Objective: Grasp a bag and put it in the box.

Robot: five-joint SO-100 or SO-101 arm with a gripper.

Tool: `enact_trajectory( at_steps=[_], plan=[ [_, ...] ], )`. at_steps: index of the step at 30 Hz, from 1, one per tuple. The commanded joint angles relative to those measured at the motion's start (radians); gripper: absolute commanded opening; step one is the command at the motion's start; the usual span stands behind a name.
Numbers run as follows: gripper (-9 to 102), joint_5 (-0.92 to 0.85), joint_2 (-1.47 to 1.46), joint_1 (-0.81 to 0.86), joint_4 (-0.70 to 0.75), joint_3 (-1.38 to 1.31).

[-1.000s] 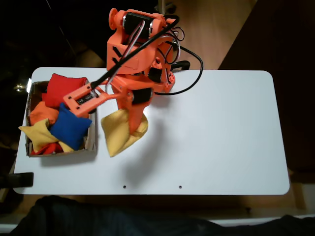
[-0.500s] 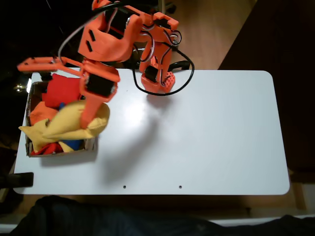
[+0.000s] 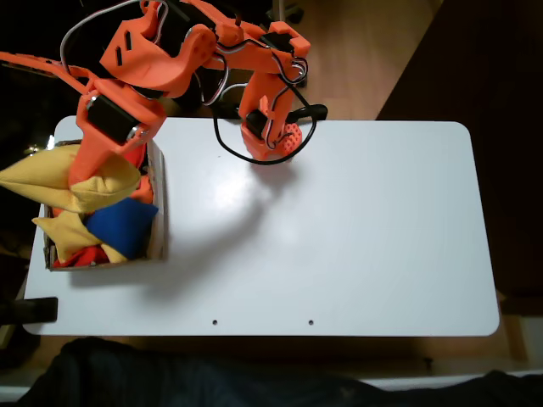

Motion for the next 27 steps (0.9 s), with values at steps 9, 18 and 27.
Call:
enact_trajectory(
  at_steps=[9, 18, 27],
  plan=[
    [2, 0.115, -0.069, 0.156, -0.233, 0.020],
    [2, 0.147, -0.156, 0.236, -0.359, 0.055],
    [2, 0.147, -0.258, 0.290, -0.422, 0.055]
  ],
)
